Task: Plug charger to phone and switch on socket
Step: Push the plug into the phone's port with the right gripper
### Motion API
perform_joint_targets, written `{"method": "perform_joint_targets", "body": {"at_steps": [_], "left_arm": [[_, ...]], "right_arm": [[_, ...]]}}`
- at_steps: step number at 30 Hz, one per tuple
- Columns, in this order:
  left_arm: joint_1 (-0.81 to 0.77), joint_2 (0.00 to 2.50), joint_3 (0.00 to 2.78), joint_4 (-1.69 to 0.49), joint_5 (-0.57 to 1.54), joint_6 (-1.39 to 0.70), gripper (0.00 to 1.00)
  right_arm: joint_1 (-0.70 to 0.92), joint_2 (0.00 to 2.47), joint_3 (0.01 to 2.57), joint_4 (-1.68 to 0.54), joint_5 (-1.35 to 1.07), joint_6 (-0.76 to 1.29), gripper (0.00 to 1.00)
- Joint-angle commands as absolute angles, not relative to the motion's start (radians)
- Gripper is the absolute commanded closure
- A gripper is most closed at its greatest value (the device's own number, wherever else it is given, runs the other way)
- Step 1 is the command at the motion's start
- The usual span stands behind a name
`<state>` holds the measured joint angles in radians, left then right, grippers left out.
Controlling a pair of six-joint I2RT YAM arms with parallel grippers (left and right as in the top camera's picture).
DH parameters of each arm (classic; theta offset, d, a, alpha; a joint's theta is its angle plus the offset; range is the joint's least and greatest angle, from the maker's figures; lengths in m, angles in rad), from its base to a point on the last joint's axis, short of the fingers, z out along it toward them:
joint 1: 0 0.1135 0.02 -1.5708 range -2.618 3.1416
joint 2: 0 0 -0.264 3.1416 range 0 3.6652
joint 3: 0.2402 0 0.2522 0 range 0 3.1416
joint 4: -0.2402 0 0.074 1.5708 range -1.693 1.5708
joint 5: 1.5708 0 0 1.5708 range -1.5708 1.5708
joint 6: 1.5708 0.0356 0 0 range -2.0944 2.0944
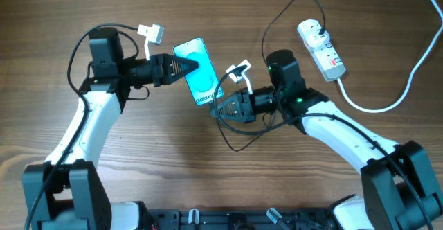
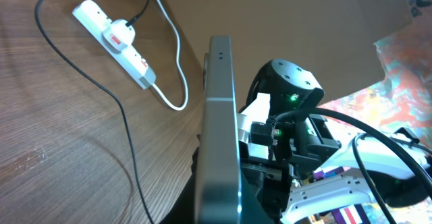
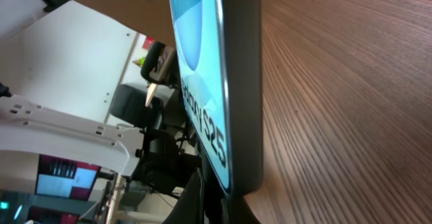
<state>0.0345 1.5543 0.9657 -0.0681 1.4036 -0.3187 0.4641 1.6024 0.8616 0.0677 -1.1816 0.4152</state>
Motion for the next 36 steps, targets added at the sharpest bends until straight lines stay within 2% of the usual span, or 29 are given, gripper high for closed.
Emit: {"method": "perform_joint_targets", "body": {"at_steps": [1,18,33,36], "left_arm": [[0.021,1.551,0.966,-0.099,1.578,-0.316,0.96],[-0.002,1.551,0.966,-0.345,1.506,-0.138,0.96],[-0.052,1.551,0.966,-0.398,1.418,-0.108,0.96],[-0.052,1.551,0.966,-0.398,1.374,-0.110,0.96]], "right_arm": [[0.455,1.601,0.877,0.089,-1.114,0.412,0.96],[0.455,1.600,0.877,0.118,-1.114,0.427,0.95],[0.455,1.600,0.877,0.133,-1.122,0.453,0.95],[0.455,1.600,0.877,0.111,-1.123,0.453,0.90]]}}
